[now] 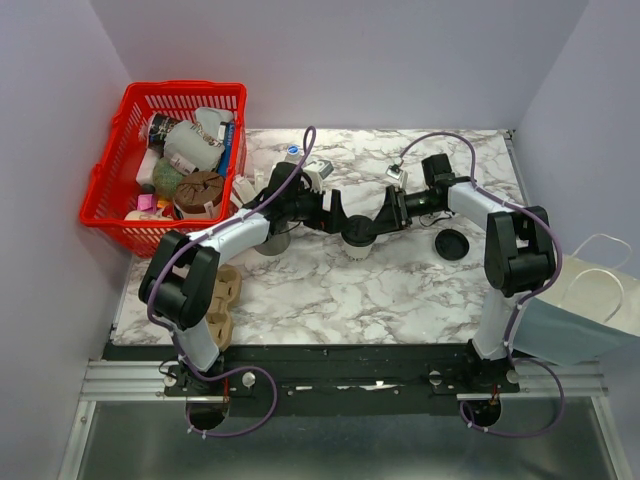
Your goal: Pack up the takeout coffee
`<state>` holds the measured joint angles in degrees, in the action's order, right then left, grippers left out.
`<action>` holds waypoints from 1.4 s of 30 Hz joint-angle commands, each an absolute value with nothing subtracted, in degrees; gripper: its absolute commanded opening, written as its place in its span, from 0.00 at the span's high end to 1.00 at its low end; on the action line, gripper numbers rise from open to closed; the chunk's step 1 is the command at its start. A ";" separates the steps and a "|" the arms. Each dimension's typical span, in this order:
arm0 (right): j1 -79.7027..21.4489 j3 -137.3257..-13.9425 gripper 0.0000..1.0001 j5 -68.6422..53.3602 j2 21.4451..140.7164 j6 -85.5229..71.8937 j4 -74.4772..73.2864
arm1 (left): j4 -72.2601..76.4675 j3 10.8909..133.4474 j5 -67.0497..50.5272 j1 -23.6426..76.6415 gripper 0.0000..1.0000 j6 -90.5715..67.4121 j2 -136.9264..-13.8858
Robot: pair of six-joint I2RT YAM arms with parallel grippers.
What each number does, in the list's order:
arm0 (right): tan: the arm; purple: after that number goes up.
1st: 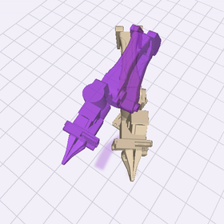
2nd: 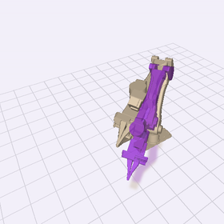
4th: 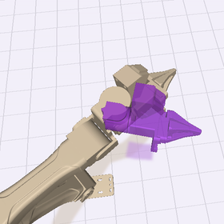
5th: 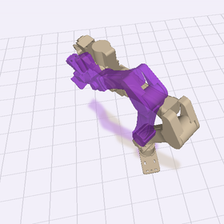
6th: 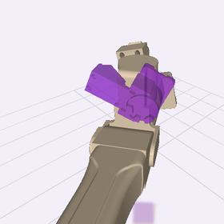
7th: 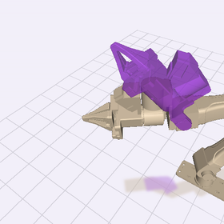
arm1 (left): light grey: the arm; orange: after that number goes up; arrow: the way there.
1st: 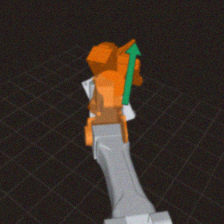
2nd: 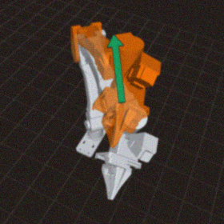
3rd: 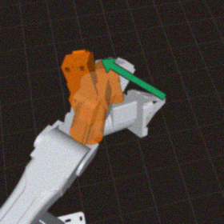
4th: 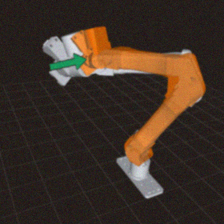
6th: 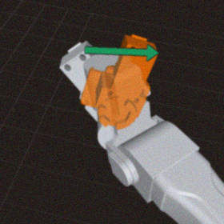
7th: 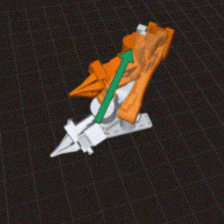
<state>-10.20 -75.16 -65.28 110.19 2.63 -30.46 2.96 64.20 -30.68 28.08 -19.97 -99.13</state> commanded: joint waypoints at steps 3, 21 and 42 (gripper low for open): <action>-10.55 -74.97 0.28 -63.72 111.88 4.75 -31.73 | 4.75 63.02 -32.34 27.69 0.04 -20.65 -100.11; -10.63 -72.78 0.41 -65.83 113.38 1.85 -28.48 | 7.03 62.76 -32.43 27.25 0.04 -24.52 -102.30; -10.63 -71.28 0.48 -62.40 114.17 4.39 -26.37 | 19.25 57.30 -38.06 26.28 0.08 -26.64 -107.31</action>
